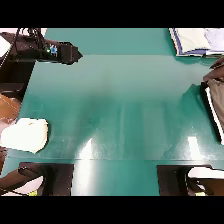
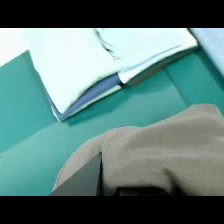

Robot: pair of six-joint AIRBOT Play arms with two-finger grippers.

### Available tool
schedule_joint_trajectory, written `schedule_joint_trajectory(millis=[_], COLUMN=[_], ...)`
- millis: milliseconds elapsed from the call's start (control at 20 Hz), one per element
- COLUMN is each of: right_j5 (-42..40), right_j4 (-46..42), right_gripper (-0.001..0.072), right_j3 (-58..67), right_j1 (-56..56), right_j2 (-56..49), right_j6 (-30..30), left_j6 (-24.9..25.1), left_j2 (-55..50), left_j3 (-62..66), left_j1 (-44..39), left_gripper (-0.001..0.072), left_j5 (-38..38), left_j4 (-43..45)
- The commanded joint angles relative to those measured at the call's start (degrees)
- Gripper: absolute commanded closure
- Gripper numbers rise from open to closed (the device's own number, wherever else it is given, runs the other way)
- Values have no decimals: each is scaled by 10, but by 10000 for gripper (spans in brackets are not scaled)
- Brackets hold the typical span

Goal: Fold the shirts.

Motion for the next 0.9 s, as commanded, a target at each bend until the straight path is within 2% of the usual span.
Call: schedule_joint_trajectory(millis=[0,150,400,650,700,750,800,850], right_j5=[33,77,103,102,101,100,100,100], right_j4=[1,-8,-147,-149,-149,-149,-149,-148], right_gripper=[694,695,694,675,495,241,40,24], right_j3=[-47,-101,-238,-349,-361,-368,-370,-365], right_j1=[-39,-84,-141,-197,-202,-207,-212,-217], right_j2=[46,79,148,180,181,180,181,181], right_j6=[-11,-25,-25,-25,-25,-25,-25,-25], left_j6=[3,5,5,5,5,5,5,5], left_j2=[0,0,0,0,0,0,0,0], left_j3=[0,0,0,0,0,0,0,0], left_j1=[0,0,0,0,0,0,0,0], left_gripper=[680,681,681,681,681,681,681,680], left_j5=[-3,-3,-3,-3,-3,-3,-3,-3], left_j4=[1,1,2,2,3,2,3,2])
